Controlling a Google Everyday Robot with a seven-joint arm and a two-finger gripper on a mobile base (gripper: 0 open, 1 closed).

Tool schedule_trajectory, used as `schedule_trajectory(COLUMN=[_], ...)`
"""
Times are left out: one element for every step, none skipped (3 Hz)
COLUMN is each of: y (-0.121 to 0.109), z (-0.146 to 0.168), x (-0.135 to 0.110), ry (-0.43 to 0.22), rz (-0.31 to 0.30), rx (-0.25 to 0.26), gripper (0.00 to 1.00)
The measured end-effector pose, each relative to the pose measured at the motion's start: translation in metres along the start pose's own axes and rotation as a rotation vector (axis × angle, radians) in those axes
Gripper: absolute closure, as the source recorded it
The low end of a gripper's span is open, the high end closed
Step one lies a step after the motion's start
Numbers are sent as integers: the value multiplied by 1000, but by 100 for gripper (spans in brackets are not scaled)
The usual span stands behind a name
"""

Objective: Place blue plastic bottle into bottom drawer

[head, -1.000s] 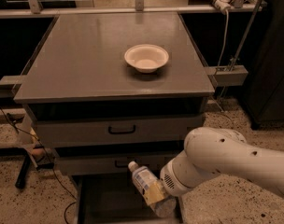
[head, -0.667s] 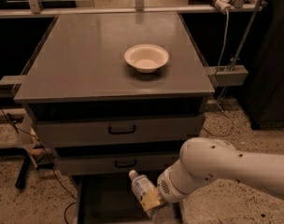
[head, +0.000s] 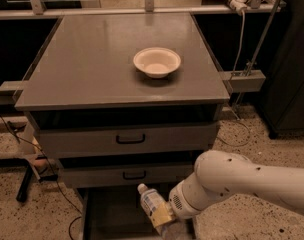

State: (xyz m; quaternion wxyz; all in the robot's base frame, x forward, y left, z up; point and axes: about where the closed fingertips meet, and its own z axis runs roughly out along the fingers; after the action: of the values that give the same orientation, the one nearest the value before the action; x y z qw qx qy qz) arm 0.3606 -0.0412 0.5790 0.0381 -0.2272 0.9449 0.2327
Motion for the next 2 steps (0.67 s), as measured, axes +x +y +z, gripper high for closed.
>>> schedule_trajectory(y=[-9,-22], z=[34,69], x=[12,18], ry=[-6,-25], rz=[73,140], rx=[-50,-101], gripper=[100,100])
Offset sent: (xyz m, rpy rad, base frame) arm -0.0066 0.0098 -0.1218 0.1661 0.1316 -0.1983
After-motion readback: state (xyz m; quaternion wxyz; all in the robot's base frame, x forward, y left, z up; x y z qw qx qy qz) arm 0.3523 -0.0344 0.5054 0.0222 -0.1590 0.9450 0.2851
